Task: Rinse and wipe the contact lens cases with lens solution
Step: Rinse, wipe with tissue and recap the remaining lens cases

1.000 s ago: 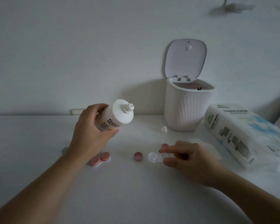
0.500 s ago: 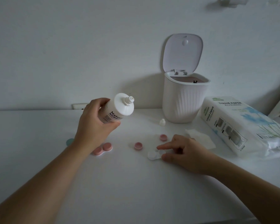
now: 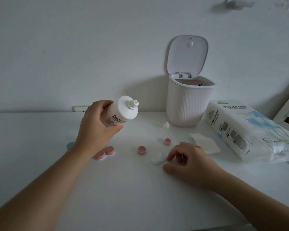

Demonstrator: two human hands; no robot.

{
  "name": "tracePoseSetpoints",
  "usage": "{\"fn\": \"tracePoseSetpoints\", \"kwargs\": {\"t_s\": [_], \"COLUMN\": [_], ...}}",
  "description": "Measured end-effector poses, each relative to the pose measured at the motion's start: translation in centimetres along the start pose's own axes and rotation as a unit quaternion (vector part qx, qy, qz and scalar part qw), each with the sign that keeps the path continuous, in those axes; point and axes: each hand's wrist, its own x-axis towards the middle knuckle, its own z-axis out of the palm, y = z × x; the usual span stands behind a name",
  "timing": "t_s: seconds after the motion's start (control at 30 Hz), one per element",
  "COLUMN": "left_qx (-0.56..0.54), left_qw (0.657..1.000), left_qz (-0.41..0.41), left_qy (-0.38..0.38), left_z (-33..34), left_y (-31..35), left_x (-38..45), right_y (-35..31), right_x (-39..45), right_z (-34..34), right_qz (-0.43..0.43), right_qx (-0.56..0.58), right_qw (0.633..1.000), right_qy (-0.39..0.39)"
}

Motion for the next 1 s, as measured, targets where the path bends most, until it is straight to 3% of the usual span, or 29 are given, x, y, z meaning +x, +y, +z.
{"fn": "tracePoseSetpoints", "kwargs": {"t_s": [0.5, 1.0], "left_qx": [-0.001, 0.040], "left_qw": [1.000, 0.997], "left_qz": [0.005, 0.057], "left_qy": [-0.009, -0.025], "left_z": [0.0, -0.1], "left_y": [-0.5, -0.7], "left_x": [0.1, 0.1], "right_y": [-1.8, -1.2], "right_x": [1.7, 2.8], "right_z": [2.0, 0.0], "right_qz": [-0.029, -0.008], "right_qx": [-0.037, 0.070], "right_qw": [0.999, 0.997], "right_qy": [0.002, 0.015]}}
